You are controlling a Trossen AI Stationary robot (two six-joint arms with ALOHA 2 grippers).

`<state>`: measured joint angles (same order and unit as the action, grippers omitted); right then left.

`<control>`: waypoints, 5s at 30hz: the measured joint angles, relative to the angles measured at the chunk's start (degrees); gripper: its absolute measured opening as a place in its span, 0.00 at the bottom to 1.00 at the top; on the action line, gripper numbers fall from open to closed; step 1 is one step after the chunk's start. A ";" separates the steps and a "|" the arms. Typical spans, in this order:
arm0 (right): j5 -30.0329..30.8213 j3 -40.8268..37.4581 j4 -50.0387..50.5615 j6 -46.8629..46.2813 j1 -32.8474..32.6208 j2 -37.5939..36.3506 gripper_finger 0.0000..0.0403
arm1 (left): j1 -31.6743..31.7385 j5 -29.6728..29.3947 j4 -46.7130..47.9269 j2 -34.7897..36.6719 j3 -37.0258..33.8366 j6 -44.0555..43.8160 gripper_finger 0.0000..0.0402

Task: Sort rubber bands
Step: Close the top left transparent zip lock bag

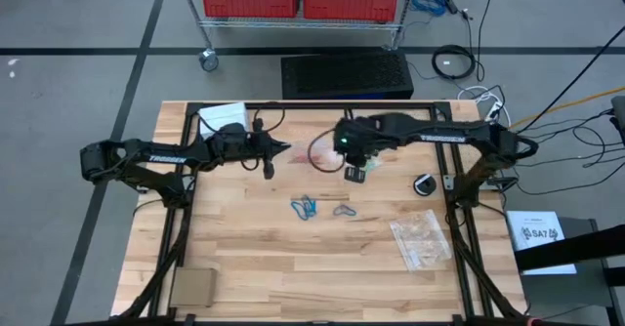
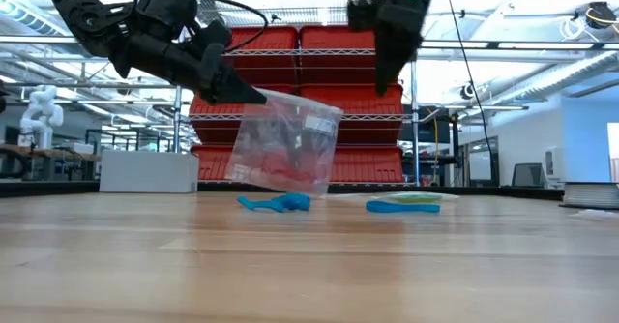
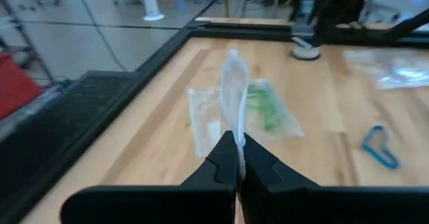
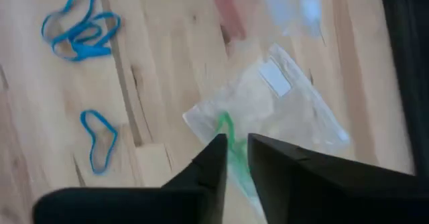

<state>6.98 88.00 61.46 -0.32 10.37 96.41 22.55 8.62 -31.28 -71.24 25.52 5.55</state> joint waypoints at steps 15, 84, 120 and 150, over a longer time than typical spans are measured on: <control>-0.02 -36.41 -44.57 -15.22 -9.66 -15.03 0.00 | -2.09 -1.11 2.04 0.01 0.00 10.45 0.00; -1.09 -25.18 -50.61 -17.92 -1.63 5.15 0.00 | -5.13 2.38 7.71 -9.16 0.04 -0.76 0.02; -5.17 -25.21 -63.72 -21.33 6.47 11.84 0.00 | -3.87 6.39 17.80 -10.14 -0.02 -8.14 0.02; 2.34 -25.18 -79.04 -49.72 1.71 22.74 0.18 | -4.50 1.90 12.26 -10.09 0.02 -9.34 0.02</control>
<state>9.32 62.83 -17.59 -50.04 12.08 119.15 18.04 10.52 -19.03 -81.34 25.54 -3.79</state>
